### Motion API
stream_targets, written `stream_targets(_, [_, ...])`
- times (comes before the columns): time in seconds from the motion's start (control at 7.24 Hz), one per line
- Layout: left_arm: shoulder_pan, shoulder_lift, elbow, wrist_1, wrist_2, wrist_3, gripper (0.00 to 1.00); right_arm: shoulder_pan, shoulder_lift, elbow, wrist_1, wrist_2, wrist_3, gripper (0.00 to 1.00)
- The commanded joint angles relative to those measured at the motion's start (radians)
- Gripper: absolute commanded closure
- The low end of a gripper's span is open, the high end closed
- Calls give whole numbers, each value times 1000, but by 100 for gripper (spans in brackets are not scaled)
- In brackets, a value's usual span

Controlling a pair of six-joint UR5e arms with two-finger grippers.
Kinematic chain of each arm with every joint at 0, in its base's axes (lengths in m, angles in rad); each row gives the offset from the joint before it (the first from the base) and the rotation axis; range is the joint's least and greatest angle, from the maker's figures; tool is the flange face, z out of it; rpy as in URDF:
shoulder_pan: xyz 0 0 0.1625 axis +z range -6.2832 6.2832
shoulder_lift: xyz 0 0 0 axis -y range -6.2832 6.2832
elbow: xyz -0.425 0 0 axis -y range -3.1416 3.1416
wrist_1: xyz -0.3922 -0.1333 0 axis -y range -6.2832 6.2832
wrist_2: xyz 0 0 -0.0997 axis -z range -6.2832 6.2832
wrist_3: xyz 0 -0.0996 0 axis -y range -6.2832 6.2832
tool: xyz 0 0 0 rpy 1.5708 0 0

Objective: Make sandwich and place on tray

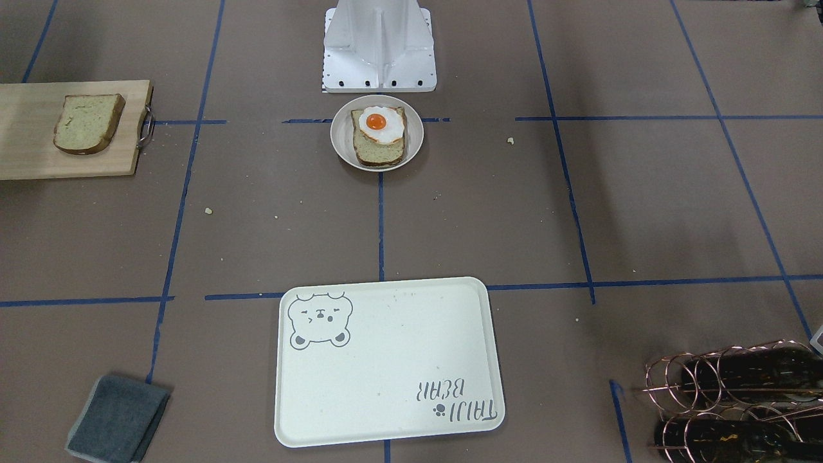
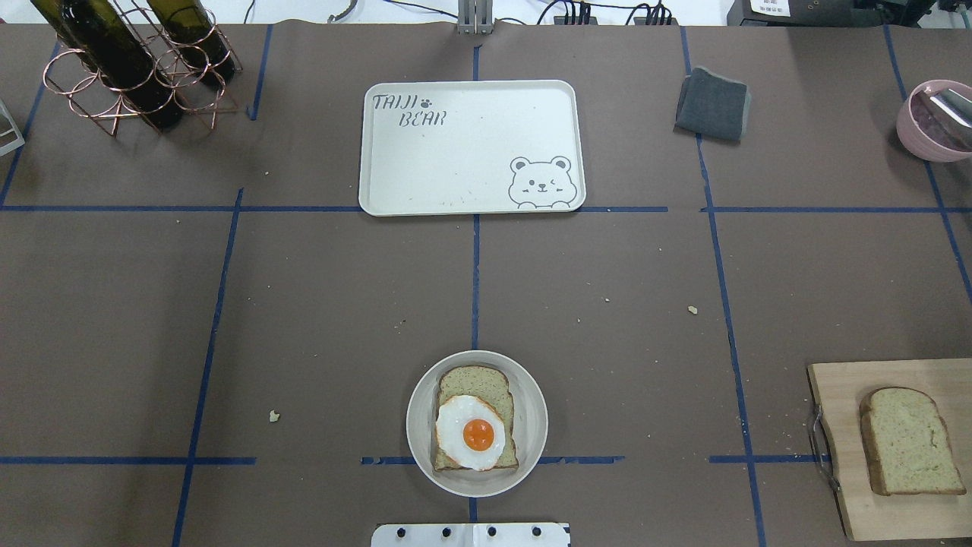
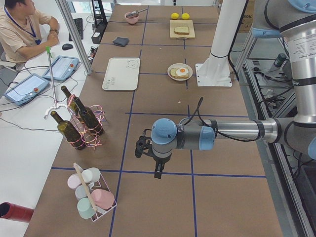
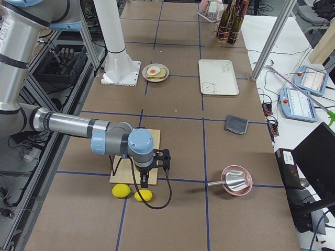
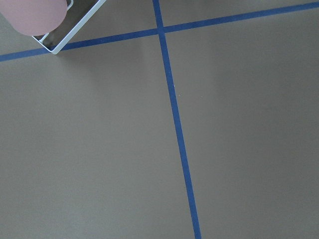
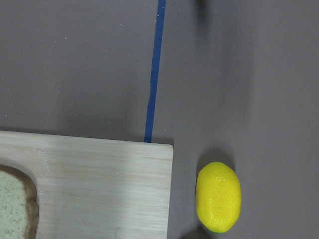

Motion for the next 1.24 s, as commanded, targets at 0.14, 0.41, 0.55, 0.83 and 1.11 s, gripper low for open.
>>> stream_targets(0.14, [-2,0,-5,0,0,2,0,0,20,10,5,1,4,0])
stream_targets(0.41, [-2,2,-10,0,-1,2,0,0,49,37,8,-11,10,0])
stream_targets(0.55, [-3,2,-15,0,0,2,0,0,106,4,-3,18,53,0])
stream_targets(0.83, [-3,2,-13,0,0,2,0,0,87,39,17,64,97,0])
stream_targets(1.11, [-3,2,-15,0,-2,2,0,-113,74,112,92,51,198,0])
